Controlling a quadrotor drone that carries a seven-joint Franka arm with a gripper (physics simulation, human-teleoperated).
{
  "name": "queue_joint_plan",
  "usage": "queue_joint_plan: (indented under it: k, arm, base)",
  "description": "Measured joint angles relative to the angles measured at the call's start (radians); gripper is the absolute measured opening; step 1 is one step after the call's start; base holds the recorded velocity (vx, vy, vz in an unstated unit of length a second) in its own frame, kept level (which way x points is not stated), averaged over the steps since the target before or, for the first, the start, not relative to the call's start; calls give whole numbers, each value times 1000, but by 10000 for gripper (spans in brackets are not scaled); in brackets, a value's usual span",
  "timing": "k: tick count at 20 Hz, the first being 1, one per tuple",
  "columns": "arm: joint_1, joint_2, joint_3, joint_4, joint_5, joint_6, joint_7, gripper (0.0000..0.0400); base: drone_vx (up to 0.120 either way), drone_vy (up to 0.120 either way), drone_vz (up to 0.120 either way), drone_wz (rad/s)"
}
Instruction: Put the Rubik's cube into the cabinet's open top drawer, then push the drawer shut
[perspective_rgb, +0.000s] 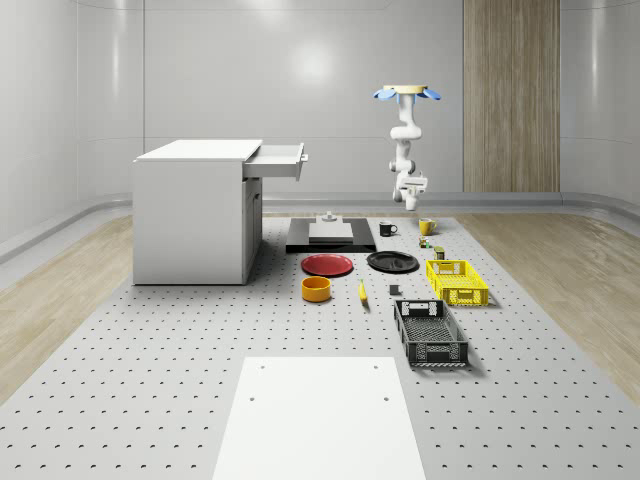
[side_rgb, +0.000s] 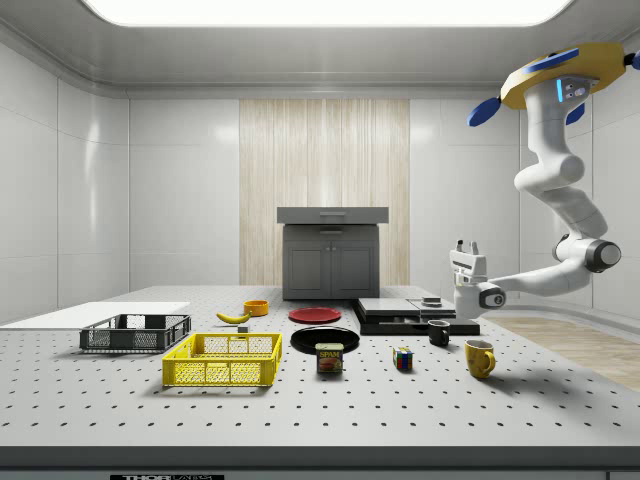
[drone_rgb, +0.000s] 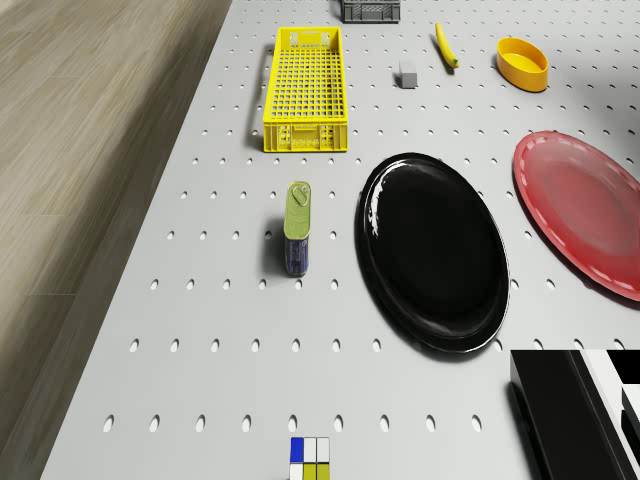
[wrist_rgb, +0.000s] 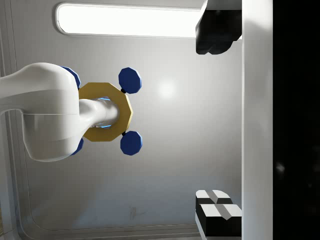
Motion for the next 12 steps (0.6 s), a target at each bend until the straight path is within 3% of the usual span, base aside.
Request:
queue_joint_plan:
  k: [3,8,12]
  arm:
    - [-9,-2,30,-4,-42,3,6,400]
    - [-40,-9,129,-26,-182,10,25,400]
    - [-91,-24,282,-86,-404,20,59,400]
  base:
    - [120,0,-93,0]
    - [120,0,0,0]
    - [120,0,0,0]
